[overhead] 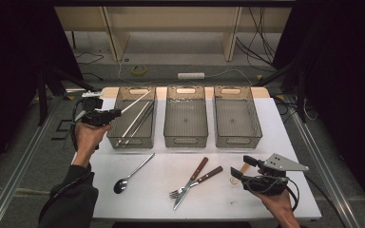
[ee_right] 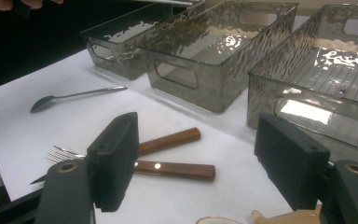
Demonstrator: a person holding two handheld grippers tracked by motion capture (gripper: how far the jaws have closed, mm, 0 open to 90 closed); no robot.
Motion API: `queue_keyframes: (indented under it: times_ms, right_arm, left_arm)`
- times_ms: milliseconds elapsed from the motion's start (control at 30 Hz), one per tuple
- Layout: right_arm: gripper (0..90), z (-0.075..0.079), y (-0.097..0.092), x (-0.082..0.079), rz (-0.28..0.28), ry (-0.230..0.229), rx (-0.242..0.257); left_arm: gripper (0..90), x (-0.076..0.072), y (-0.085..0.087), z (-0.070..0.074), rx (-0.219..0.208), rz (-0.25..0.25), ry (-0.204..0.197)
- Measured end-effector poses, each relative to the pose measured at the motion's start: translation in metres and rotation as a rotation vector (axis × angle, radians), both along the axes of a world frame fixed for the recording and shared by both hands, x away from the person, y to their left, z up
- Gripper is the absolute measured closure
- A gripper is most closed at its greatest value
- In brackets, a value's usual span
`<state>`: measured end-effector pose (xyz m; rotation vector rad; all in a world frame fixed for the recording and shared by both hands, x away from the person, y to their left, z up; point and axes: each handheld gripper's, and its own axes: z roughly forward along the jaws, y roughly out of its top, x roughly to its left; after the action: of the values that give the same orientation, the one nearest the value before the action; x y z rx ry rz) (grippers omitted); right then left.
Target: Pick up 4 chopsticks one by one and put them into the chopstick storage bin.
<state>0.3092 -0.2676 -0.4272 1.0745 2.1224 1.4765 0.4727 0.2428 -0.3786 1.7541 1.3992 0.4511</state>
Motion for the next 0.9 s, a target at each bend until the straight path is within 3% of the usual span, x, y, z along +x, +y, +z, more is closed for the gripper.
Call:
queue_keyframes:
  times_ms: [333,733,800,900]
  right_arm:
    - [31.6,0.000,0.000,0.000,0.002,-0.003,0.004]
    - [31.6,0.000,0.000,0.000,0.004,-0.001,0.001]
    - [31.6,0.000,0.000,0.000,0.003,-0.002,0.002]
    - [31.6,0.000,-0.001,0.000,0.001,-0.003,0.003]
  left_arm:
    - [83.6,0.012,-0.002,-0.025,0.008,-0.003,0.048]
    - [81.7,0.021,-0.003,-0.037,0.015,-0.030,0.081]
    - [71.0,0.022,-0.002,-0.038,-0.010,-0.038,0.094]
    - [56.3,0.019,-0.001,-0.037,-0.033,-0.050,0.080]
